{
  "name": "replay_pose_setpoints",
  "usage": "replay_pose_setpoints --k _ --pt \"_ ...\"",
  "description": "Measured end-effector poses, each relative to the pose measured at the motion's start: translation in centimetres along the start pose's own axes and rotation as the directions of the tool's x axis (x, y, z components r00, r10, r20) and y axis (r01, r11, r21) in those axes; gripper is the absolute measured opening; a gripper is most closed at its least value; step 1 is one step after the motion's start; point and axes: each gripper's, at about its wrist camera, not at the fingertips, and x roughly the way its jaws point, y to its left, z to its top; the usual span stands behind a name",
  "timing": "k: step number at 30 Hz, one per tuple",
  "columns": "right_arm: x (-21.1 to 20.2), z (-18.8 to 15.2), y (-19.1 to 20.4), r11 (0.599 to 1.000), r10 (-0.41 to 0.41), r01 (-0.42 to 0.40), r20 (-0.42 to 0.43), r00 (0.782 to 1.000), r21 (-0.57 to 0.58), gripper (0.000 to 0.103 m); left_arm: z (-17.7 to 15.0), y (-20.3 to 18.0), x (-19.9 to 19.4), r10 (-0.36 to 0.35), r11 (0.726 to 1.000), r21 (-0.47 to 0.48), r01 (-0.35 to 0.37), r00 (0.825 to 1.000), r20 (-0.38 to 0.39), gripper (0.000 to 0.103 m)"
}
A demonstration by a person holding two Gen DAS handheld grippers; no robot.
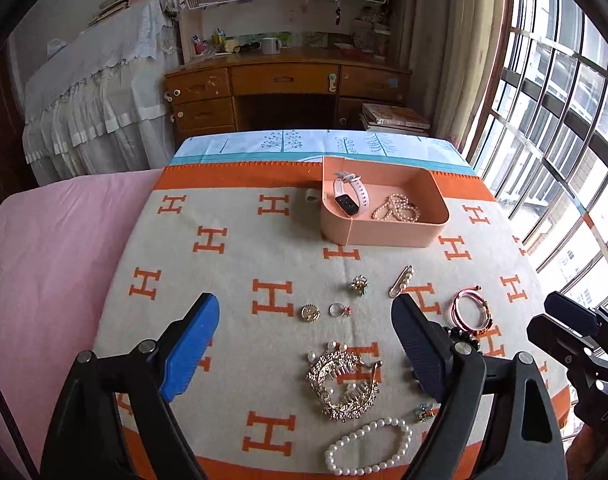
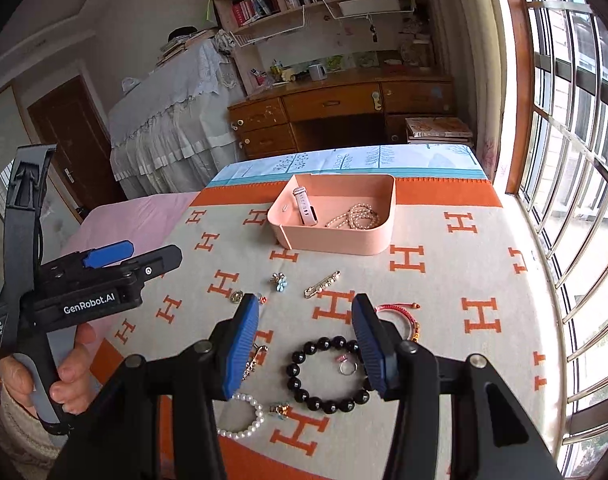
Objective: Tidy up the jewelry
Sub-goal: 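Move both tools back toward the gold hair comb and black bead bracelet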
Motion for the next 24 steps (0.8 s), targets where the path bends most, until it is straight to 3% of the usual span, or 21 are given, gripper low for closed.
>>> replay_pose_setpoints --k 6,14,16,18,21,24 --pt "1.0 -2.5 0.3 1.000 0.018 -0.019 -0.041 0.999 -0.017 0.049 -3.6 1.2 2.0 0.042 0.999 -0.031 -0.044 0.997 -0.072 0.086" --pt "3.3 -4.1 -0.3 1.000 0.018 -0.021 -0.117 0.993 -0.020 0.049 -6.8 1.8 5.5 0.025 0.997 -0.061 -0.038 0.981 -0.191 0.086" --pt "3.8 -4.4 -0.7 1.000 0.009 -0.011 -0.131 0.991 -0.020 0.049 -7.3 2.2 6.3 0.021 0.996 -0.078 -0.039 0.976 -0.217 0.080" --pt "4.1 -4.6 -1.0 1.000 -0.006 0.003 -0.139 0.990 -0.023 0.049 -7.9 2.7 7.3 0.015 0.995 -0.096 -0.041 0.966 -0.256 0.064" --pt "4.3 -4.8 -1.7 0.999 -0.038 0.034 -0.134 0.990 -0.032 0.049 -8.6 3.6 8.6 -0.026 0.989 -0.148 -0.023 0.947 -0.319 0.050" --pt "4.5 -5.3 -2.2 0.997 -0.069 0.064 -0.129 0.989 -0.042 0.049 -8.7 4.1 9.0 -0.037 0.984 -0.174 -0.022 0.944 -0.328 0.046"
